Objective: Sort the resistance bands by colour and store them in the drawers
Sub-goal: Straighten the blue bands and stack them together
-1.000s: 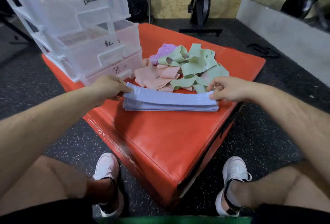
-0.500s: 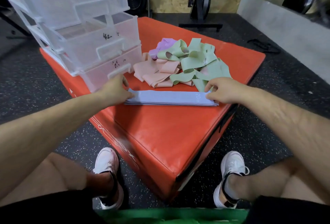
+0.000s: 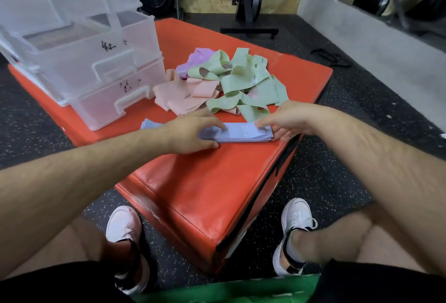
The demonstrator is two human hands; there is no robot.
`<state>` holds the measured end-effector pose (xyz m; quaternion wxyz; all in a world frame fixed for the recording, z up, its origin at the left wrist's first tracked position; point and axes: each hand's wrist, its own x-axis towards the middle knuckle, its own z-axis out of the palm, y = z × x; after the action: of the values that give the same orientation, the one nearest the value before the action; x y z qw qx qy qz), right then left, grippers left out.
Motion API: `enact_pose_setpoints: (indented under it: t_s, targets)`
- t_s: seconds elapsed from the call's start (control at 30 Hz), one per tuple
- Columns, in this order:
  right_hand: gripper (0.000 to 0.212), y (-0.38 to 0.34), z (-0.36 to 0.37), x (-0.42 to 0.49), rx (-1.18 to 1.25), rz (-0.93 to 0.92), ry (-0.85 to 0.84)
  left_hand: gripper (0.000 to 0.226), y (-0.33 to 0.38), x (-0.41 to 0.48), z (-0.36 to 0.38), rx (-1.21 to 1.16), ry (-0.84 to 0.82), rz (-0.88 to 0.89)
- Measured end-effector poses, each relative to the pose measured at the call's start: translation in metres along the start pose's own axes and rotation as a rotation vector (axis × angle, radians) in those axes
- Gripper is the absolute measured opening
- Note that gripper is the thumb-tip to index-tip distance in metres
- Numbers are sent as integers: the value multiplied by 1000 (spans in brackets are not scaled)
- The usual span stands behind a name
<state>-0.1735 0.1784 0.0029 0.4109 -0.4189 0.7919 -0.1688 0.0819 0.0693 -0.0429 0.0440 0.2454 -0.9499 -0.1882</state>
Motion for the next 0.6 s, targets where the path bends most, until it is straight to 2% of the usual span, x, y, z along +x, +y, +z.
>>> enact_pose_setpoints:
  t_s: [0.13, 0.3, 0.43, 0.53, 0.6]
  targets:
    - [20, 0, 9, 4, 35, 36, -2, 48, -3, 9, 2, 23, -29, -22]
    - [26, 4, 16, 11, 40, 91, 9, 56, -5, 9, 2, -1, -42, -28]
    - [24, 5, 16, 11, 53, 67, 8, 51, -5, 9, 3, -6, -14, -13]
    - [21, 2, 9, 8, 78, 56, -58, 46, -5, 11, 2, -8, -12, 6]
    - [28, 0, -2, 4, 118, 65, -113, 44, -3, 12, 3, -16, -16, 26]
